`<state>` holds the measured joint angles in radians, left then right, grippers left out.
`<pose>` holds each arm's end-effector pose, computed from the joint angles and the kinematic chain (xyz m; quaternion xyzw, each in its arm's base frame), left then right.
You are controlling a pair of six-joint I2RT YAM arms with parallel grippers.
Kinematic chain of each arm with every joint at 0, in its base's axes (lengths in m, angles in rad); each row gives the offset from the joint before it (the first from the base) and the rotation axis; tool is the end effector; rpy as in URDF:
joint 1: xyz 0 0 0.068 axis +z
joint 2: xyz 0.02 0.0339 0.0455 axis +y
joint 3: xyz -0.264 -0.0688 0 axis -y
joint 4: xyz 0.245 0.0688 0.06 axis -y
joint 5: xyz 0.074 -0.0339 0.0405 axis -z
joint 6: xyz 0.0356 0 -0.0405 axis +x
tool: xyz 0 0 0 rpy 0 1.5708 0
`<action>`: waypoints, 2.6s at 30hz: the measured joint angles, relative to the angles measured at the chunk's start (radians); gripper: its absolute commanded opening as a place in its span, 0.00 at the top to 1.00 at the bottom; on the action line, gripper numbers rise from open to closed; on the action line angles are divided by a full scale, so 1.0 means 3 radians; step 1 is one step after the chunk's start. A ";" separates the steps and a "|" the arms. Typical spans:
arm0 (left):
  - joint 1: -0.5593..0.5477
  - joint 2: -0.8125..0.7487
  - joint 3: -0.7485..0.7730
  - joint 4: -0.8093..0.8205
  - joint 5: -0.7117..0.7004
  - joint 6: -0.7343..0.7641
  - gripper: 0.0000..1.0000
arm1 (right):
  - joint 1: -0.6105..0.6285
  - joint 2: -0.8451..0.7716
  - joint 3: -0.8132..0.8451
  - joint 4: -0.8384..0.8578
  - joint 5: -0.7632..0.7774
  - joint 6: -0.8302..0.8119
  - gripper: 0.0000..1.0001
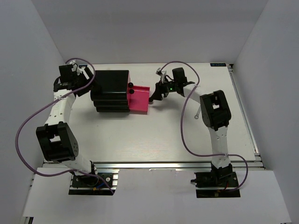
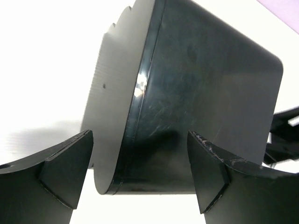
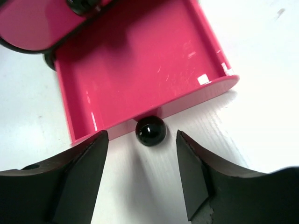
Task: Sort the tools into containers
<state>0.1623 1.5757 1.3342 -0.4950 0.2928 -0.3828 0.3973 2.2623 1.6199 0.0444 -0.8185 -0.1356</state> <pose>0.3506 0.0470 0.3046 -0.1866 0.8870 -0.1767 0.3837 0.4526 0.2181 0.1628 -0.3930 0.7334 0.4047 0.3793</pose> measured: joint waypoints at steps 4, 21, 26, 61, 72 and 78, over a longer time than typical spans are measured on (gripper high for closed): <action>0.0001 -0.0069 0.0135 -0.0081 -0.0179 -0.0029 0.08 | -0.0086 -0.0282 0.0027 -0.0249 0.0034 -0.0155 0.32; -0.0003 -0.1513 -0.0561 0.0191 -0.0156 -0.0333 0.46 | -0.0500 -0.2050 -0.0982 -0.1603 0.2340 0.0610 0.58; -0.0081 -0.1658 -0.0783 0.0323 0.0052 -0.0393 0.28 | -0.0573 -0.2059 -0.1322 -0.1915 0.2893 0.0882 0.46; -0.0155 -0.1930 -0.0847 0.0239 -0.0066 -0.0446 0.27 | -0.0909 -0.0950 -0.0919 -0.1518 0.3432 0.1387 0.72; -0.0156 -0.1930 -0.0847 0.0230 -0.0069 -0.0445 0.27 | -0.0949 -0.1038 -0.1053 -0.1383 0.3232 0.1400 1.00; -0.0155 -0.1929 -0.0847 0.0231 -0.0065 -0.0448 0.27 | -0.0916 -0.1044 -0.1052 -0.1359 0.3003 0.1280 1.00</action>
<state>0.1158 0.9970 1.0801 -0.4255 0.2733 -0.5171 0.1226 1.9491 1.3045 -0.3634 0.0826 0.2485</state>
